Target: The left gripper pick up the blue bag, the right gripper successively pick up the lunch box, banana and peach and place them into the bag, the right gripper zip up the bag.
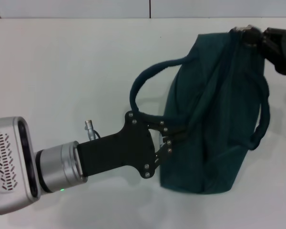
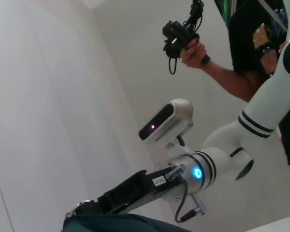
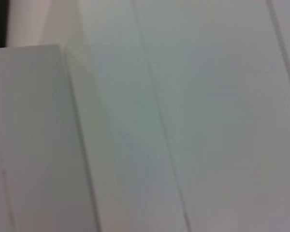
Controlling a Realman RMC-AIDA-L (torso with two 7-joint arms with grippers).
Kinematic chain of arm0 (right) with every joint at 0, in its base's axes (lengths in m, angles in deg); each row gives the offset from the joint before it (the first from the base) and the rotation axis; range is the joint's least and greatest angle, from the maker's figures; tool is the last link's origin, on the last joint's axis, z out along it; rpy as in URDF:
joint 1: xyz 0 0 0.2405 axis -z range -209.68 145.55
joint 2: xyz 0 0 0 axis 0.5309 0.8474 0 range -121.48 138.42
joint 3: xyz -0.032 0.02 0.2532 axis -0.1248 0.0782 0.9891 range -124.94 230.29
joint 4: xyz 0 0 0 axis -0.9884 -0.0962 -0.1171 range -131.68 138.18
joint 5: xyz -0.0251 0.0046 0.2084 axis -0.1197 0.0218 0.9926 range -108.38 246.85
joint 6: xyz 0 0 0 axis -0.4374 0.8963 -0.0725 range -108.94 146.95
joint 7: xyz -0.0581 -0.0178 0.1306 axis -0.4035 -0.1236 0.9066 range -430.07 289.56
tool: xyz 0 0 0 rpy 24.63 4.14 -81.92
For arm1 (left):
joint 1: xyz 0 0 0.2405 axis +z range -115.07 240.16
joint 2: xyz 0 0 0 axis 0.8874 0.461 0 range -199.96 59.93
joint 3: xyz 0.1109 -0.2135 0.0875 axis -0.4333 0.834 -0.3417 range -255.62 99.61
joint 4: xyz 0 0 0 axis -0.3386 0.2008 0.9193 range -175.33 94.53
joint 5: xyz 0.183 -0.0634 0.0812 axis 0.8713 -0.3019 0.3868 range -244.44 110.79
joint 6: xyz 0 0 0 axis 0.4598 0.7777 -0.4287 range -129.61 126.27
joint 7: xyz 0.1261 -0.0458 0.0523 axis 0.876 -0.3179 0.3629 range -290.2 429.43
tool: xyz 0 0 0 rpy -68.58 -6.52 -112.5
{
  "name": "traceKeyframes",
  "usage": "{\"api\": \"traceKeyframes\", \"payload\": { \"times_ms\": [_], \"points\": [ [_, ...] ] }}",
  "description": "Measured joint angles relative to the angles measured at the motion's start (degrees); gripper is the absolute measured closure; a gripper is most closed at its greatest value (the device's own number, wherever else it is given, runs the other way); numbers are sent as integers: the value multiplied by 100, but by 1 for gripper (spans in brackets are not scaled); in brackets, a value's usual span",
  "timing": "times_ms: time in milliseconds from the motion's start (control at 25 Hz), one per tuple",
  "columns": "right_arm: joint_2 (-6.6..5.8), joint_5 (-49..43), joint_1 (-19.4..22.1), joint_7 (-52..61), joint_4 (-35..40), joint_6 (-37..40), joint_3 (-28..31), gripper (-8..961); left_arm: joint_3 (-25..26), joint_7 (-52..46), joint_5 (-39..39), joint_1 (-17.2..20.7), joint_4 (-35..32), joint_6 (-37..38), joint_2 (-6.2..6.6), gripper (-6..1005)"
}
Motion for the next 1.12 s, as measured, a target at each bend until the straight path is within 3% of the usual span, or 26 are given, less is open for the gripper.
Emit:
{"api": "traceKeyframes", "payload": {
  "times_ms": [400,600,840,960,1120],
  "points": [
    [-54,-18,61,30,-33,-354,36,942,92,-104,106,1,35,360,87,998],
    [4,-84,99,4,-46,-319,15,941,709,-1045,-642,158,-168,327,-56,947],
    [75,-97,253,-29,6,-253,18,940,815,-1895,-1089,286,-564,261,-32,886],
    [76,-99,291,-43,6,-198,26,940,824,-2959,-1140,-5,-448,193,42,855],
    [89,-101,297,-106,5,-109,19,940,763,-5444,-996,-890,431,31,149,683]
  ]
}}
